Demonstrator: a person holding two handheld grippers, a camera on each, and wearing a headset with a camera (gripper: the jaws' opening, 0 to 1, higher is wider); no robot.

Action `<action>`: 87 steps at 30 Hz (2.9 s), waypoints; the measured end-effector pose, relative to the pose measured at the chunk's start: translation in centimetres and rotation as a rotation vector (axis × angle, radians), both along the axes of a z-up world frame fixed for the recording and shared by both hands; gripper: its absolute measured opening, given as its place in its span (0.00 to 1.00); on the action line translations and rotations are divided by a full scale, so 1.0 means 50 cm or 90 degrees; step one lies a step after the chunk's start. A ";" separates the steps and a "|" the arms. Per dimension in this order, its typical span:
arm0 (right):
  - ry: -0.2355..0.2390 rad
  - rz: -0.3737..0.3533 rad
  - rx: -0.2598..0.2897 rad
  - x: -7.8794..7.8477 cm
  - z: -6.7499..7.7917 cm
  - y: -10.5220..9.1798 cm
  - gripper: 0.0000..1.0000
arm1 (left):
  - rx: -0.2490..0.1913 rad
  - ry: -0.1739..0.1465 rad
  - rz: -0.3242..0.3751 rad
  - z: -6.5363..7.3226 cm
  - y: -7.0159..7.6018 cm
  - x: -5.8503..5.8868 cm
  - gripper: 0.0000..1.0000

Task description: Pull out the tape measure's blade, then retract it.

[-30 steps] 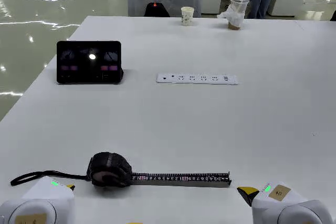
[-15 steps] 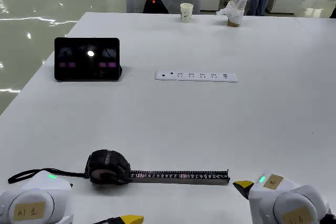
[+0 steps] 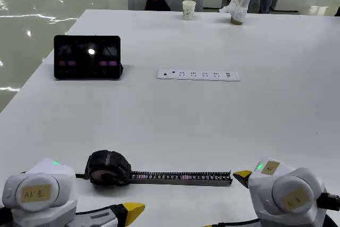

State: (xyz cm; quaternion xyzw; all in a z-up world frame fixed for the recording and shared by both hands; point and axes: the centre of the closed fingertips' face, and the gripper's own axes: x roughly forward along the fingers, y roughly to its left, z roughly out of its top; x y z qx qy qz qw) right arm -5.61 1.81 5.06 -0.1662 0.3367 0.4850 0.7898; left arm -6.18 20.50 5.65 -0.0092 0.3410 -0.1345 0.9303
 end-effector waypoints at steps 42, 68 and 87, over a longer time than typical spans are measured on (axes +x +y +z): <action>-0.033 0.153 -0.083 0.082 -0.048 -0.027 0.59 | -0.018 0.027 0.045 -0.033 0.023 0.082 0.83; -0.035 0.246 -0.143 0.149 -0.087 -0.072 0.29 | -0.018 0.043 0.092 -0.045 0.053 0.112 0.64; -0.019 0.318 -0.152 0.152 -0.119 -0.075 0.17 | -0.039 0.061 0.152 -0.061 0.071 0.142 0.58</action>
